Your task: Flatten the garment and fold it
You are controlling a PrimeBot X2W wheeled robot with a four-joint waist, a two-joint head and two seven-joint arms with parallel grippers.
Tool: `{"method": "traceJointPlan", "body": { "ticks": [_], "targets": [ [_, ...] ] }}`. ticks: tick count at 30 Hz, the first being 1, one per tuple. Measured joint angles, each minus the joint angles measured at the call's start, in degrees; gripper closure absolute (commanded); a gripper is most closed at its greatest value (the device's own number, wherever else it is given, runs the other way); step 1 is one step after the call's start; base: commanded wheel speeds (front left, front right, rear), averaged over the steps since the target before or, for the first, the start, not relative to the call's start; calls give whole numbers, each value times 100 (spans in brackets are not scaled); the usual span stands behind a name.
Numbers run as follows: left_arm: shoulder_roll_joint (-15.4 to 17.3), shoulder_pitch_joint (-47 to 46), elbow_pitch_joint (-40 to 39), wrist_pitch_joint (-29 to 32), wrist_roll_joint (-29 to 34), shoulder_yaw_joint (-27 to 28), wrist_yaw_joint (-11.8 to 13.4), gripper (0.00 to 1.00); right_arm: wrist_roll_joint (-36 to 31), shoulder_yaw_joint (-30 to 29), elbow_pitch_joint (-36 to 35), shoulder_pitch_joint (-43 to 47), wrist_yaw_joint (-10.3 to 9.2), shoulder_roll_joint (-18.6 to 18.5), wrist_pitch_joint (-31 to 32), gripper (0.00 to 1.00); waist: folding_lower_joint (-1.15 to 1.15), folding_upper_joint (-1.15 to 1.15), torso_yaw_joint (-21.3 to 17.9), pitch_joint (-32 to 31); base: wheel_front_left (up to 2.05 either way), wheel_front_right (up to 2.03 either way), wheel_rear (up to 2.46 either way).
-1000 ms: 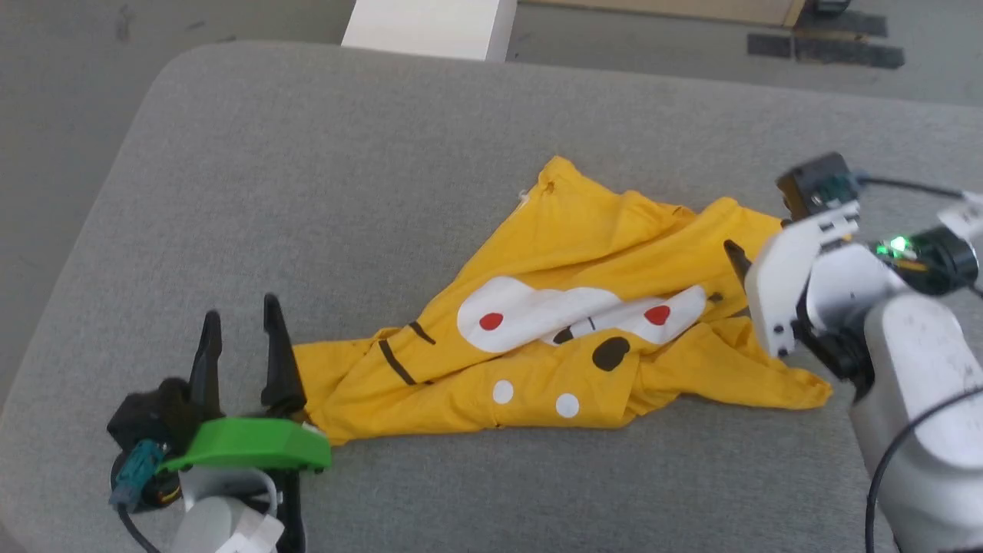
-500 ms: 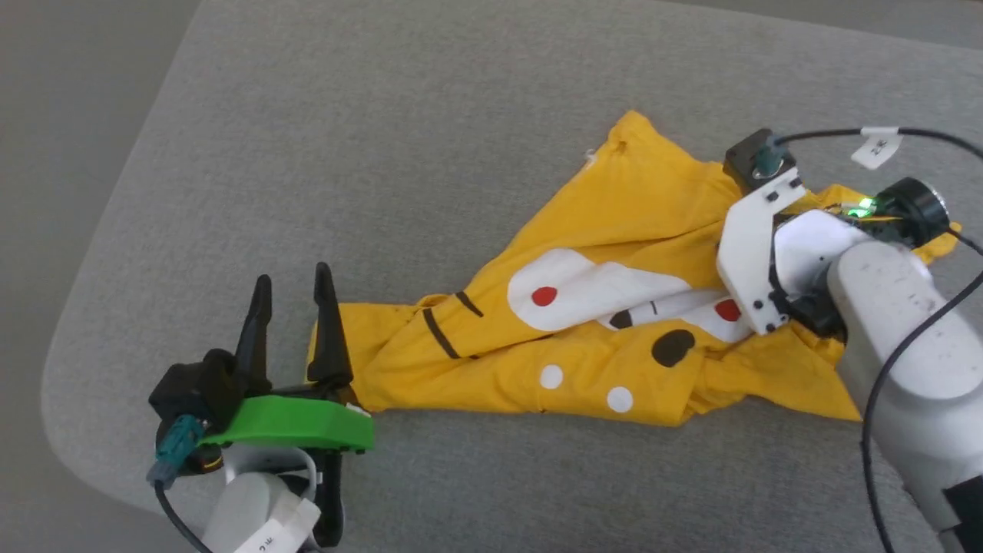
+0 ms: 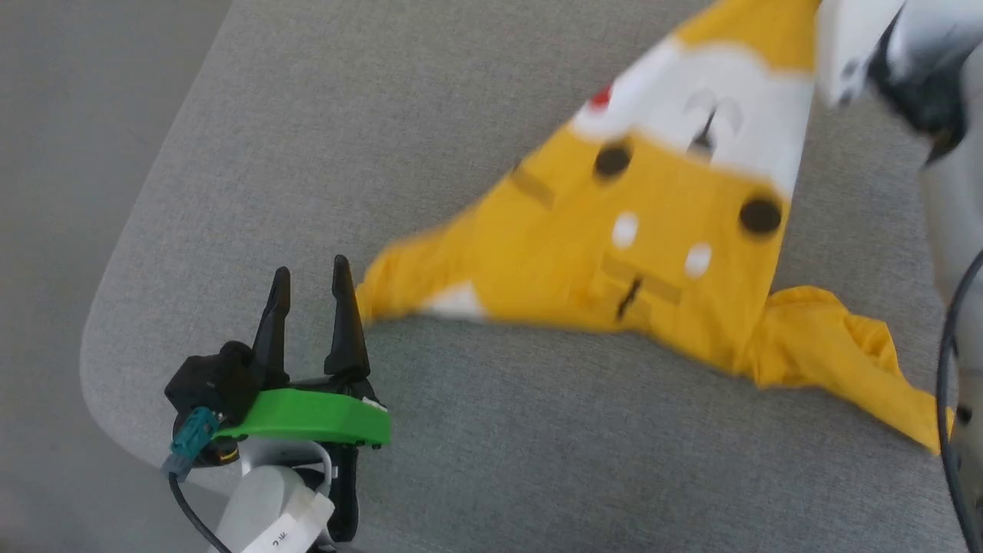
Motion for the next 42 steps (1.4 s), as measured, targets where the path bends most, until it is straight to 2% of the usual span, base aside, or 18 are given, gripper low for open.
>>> {"method": "traceJointPlan", "body": {
  "ticks": [4, 6, 7, 8, 12, 15, 21, 26, 35, 37, 42],
  "targets": [
    [1, -1, 15, 1, -25, -22, 8, 0, -508, -534, 285, -386, 0, 188, -410, 100, 0, 0, 61, 33, 0, 0, 0],
    [1, -1, 25, 0, -48, -26, 10, 0, -695, -622, 491, -385, 0, 257, -438, 100, 0, 0, 62, 15, 0, 0, 0],
    [1, 0, 32, 0, -54, -21, 24, 0, -706, -659, 604, -366, 0, 310, -437, 56, 0, 0, 54, -3, 0, 0, 0],
    [1, 2, 36, 0, -55, -8, 26, 0, -732, -630, 704, -347, 0, 337, -438, 0, 0, 0, 36, -23, 0, 0, 0],
    [0, 3, 112, 1, -62, 14, 24, 0, -616, -579, 840, -141, 0, 408, -704, 0, 0, 0, -45, -130, 0, 0, 0],
    [-1, 5, 180, 0, -60, 63, 23, 0, -285, -594, 748, 152, 0, 423, -1170, 0, 0, 0, -120, -246, 0, 0, 0],
    [-1, 80, 352, 0, 20, 250, -12, 0, 420, -678, -2, 1280, 0, 567, -2079, 0, -1, 0, -353, -552, 0, 0, 0],
    [5, 263, 443, 0, 40, 402, -63, 0, 682, -745, -891, 2713, 0, 644, -2260, 0, -1, 0, -627, -847, 0, 0, 0],
    [20, 456, 455, 0, 74, 467, -101, 0, 668, -1073, -2396, 4985, 0, 844, -1712, 0, -1, 0, -1175, -1239, 0, 0, 0],
    [21, 470, 456, 0, 74, 464, -101, 0, 572, -1074, -2637, 5298, 0, 860, -1405, 0, -1, 0, -1267, -1299, 0, 0, 0],
    [22, 477, 433, 0, 74, 436, -104, 0, 218, -988, -3169, 5699, 0, 784, -191, 0, -1, 0, -1419, -1356, 0, 0, 0]
  ]
}}
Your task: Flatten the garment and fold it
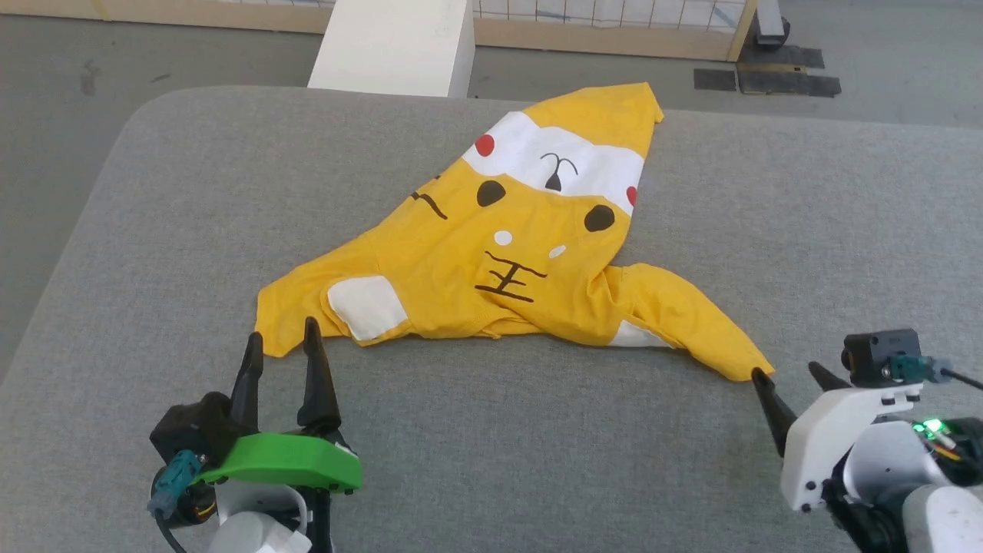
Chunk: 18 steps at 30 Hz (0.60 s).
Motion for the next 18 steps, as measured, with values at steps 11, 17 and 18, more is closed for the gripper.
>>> {"method": "traceJointPlan", "body": {
  "ticks": [11, 17, 18],
  "targets": [
    [-1, -125, -8, 0, -9, -140, -7, 0, -198, 549, 241, -659, 0, -615, 1112, 0, 0, 0, 204, 366, 0, 0, 0],
    [-2, -155, 15, 0, -18, -143, -5, 0, -138, 784, 657, -835, 0, -664, 1101, 9, 0, 0, 379, 570, 0, 0, 0],
    [-3, -158, 15, 0, -18, -141, -5, 0, -134, 771, 670, -868, 0, -662, 1077, 78, 0, 0, 396, 595, 0, 0, 0]
  ]
}}
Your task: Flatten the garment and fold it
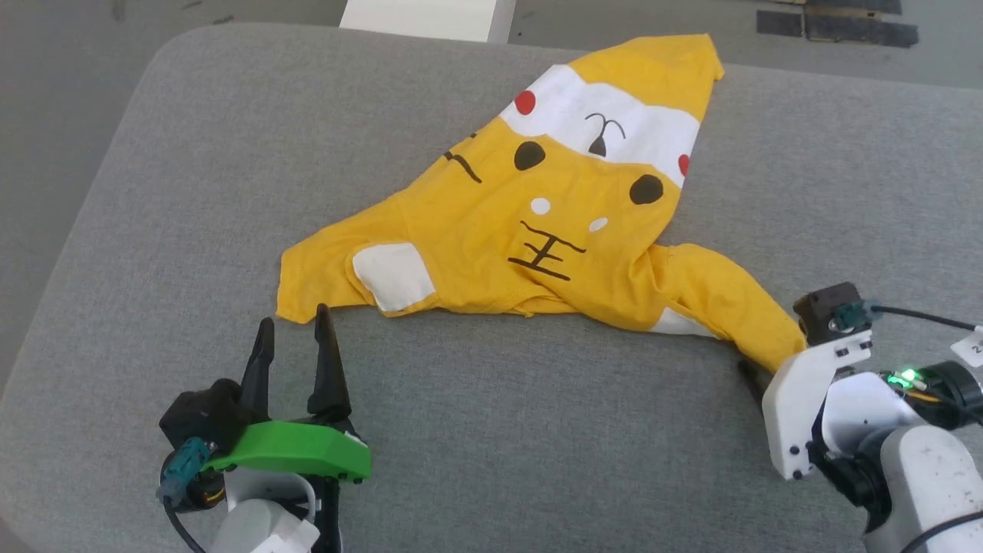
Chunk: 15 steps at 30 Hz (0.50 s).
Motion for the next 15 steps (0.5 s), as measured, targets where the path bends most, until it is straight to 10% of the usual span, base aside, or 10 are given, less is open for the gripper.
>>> {"method": "traceJointPlan", "body": {
  "ticks": [1, 9, 15],
  "targets": [
    [0, 1, 3, 0, 0, 4, 0, 0, 0, -15, 7, -31, 0, 4, -36, 100, 0, 0, 9, 16, 0, 0, 0],
    [78, -115, 180, 397, -9, 12, 97, 0, 158, -169, -79, -92, 0, 104, -225, 100, 0, 0, -133, -23, 0, 0, 0],
    [498, -689, 542, 2180, -90, 176, 577, 0, 253, -311, -427, -91, 0, 73, -236, 100, 0, 0, -284, 22, 0, 0, 0]
  ]
}}
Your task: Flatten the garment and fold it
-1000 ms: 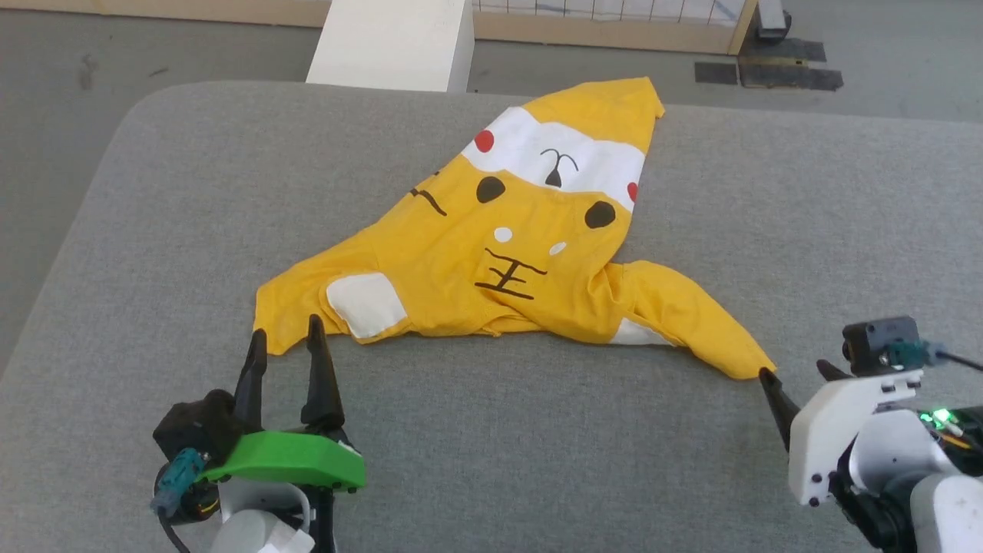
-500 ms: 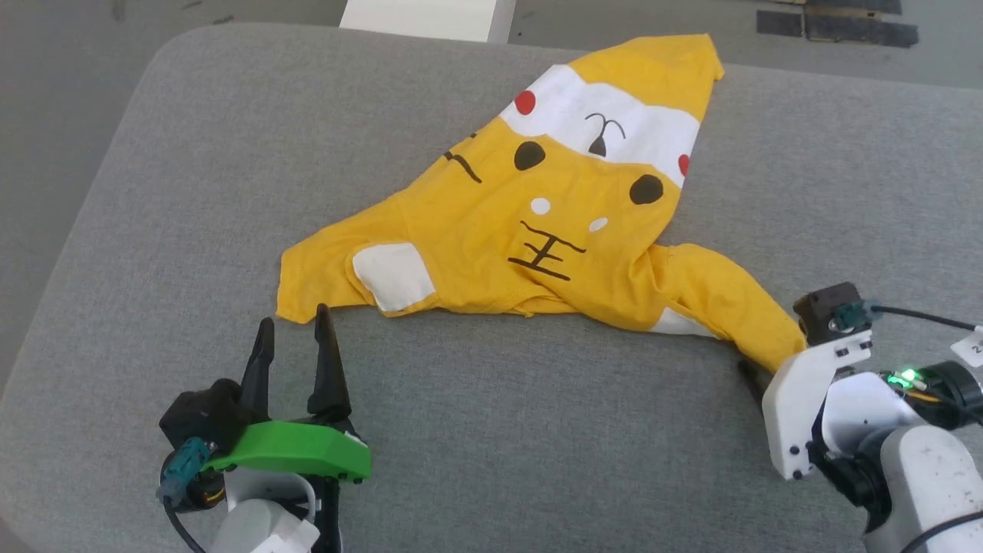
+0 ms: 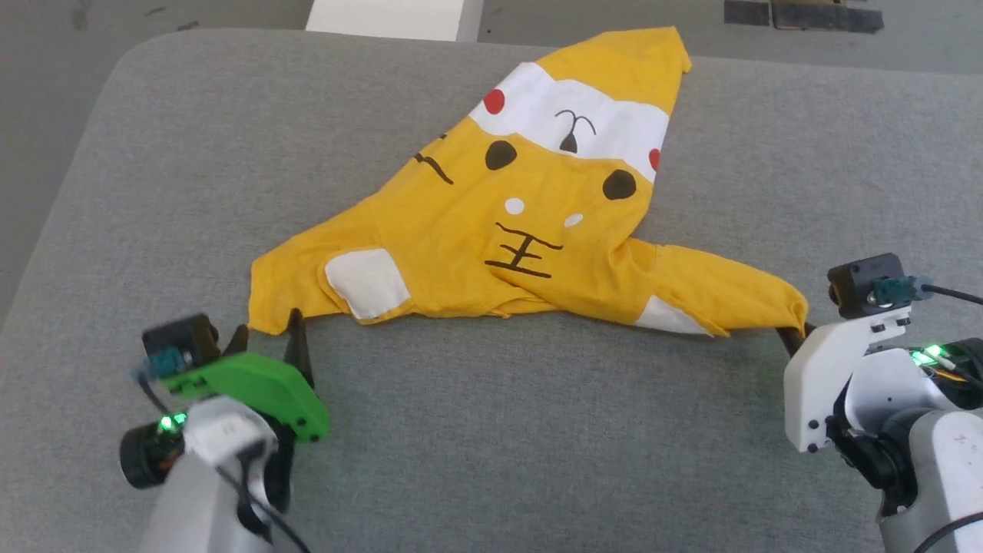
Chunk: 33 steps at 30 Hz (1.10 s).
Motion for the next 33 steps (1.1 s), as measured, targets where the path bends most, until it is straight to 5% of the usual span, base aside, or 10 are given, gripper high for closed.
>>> {"method": "traceJointPlan", "body": {
  "ticks": [8, 9, 10, 11, 19, 25, 33],
  "targets": [
    [375, -686, 586, 1605, -210, 60, 290, 0, 69, 75, -163, 2, 0, -1, 15, 100, 0, 0, -153, 234, 0, 0, 0],
    [375, -701, 630, 1714, -246, 56, 298, 23, 81, 88, -171, 1, 0, 1, 15, 100, 0, 0, -170, 259, 0, 0, 0],
    [374, -737, 639, 1785, -288, 63, 296, 84, 97, 96, -178, 1, 0, -1, 15, 100, 0, 0, -192, 289, 0, 0, 0],
    [365, -768, 643, 1848, -358, 81, 277, 100, 101, 104, -179, -3, 0, 0, 15, 100, 0, 0, -214, 315, 0, 0, 0],
    [144, -763, 421, 1424, -917, 283, -160, 100, 220, -2, -179, -39, 0, 12, -81, 100, 0, 0, -266, 317, 0, 0, 0],
    [-138, -875, -517, 944, -1593, 639, -609, 100, 1165, -434, -325, -398, 0, 202, -25, 100, 0, 0, -238, 50, 0, 0, 0],
    [16, -2132, -1227, 956, -1759, 791, -695, 100, 2223, -988, -622, -1870, 0, -16, 314, 100, 0, 0, -216, -456, 0, 0, 0]
  ]
}}
